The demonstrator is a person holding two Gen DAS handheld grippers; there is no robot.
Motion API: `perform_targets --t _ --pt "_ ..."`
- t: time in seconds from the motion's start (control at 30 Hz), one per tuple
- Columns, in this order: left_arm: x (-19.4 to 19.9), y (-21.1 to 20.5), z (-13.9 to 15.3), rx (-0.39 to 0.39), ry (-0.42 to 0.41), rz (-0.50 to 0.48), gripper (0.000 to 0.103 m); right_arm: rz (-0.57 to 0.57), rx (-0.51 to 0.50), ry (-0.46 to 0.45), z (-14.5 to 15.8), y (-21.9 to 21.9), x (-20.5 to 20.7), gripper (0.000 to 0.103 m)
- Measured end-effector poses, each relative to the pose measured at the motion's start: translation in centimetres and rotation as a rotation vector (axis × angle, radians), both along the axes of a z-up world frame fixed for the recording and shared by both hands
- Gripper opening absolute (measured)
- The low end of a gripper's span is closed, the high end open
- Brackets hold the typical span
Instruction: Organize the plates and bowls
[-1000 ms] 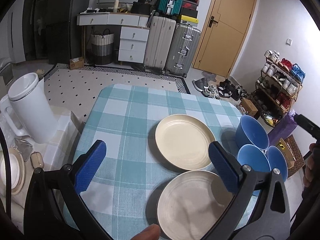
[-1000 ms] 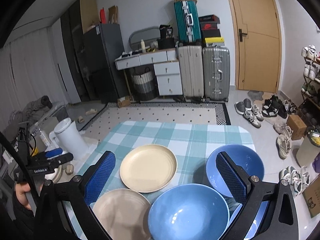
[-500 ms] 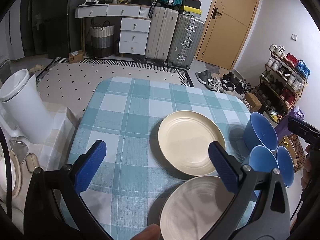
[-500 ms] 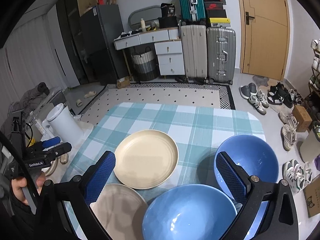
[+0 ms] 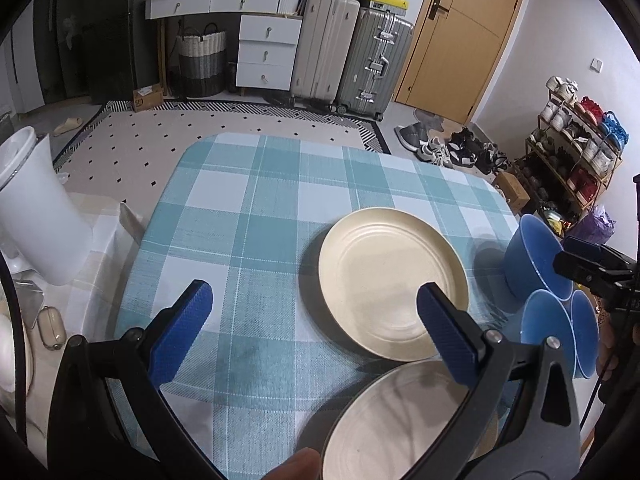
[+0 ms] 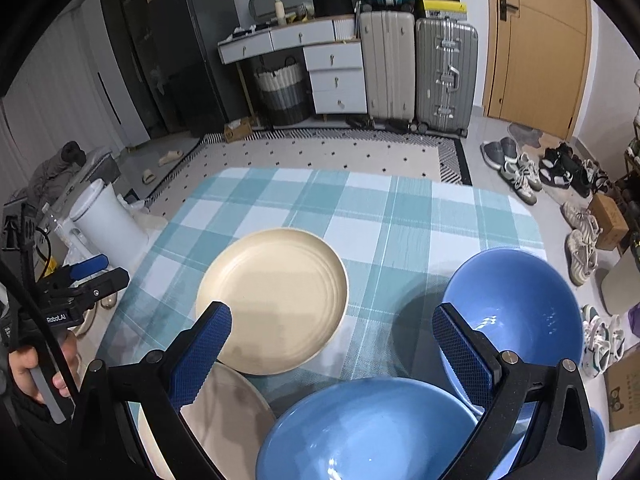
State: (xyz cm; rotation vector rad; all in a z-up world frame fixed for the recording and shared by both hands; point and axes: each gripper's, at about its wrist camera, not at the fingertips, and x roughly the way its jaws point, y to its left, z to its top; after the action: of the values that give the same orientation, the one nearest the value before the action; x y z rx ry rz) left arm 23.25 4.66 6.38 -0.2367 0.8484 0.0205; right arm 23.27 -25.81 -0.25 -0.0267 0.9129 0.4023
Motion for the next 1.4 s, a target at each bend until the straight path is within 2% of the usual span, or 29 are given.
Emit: perform_targets --t 0.6,0.8,1.07,1.17,1.23,1.3,1.4 --pt "6.0 -0.9 -6.2 0.0 0.121 -0.021 0.102 0.084 -0.111 0.143 -5.8 3.6 4.9 0.102" --pt "7.5 -1.2 -8.1 -0.009 0.158 -0.029 0.102 0.102 -0.124 0.201 -7.6 4.4 6.4 0.093" --pt "8.7 -1.1 -10.2 -0.006 0.204 -0.026 0.102 0.139 -0.137 0.285 -9.5 5.3 7.4 0.091" --pt "9.0 -1.1 -10.8 -0.014 0.216 -0.032 0.102 0.149 -0.132 0.321 -10.3 5.6 7.8 0.082" --pt "9.2 -1.1 -11.3 -0.023 0.227 -0.037 0.099 0.152 -0.128 0.34 -10.8 5.6 8.1 0.078" --pt "9.4 -1.1 -11.8 -0.03 0.238 -0.039 0.086 0.155 -0.131 0.347 -11.2 5.8 8.2 0.075" --pt "9.7 -1.2 -12.4 -0.044 0.252 -0.053 0.078 0.163 -0.138 0.352 -11.6 6.0 8.2 0.075"
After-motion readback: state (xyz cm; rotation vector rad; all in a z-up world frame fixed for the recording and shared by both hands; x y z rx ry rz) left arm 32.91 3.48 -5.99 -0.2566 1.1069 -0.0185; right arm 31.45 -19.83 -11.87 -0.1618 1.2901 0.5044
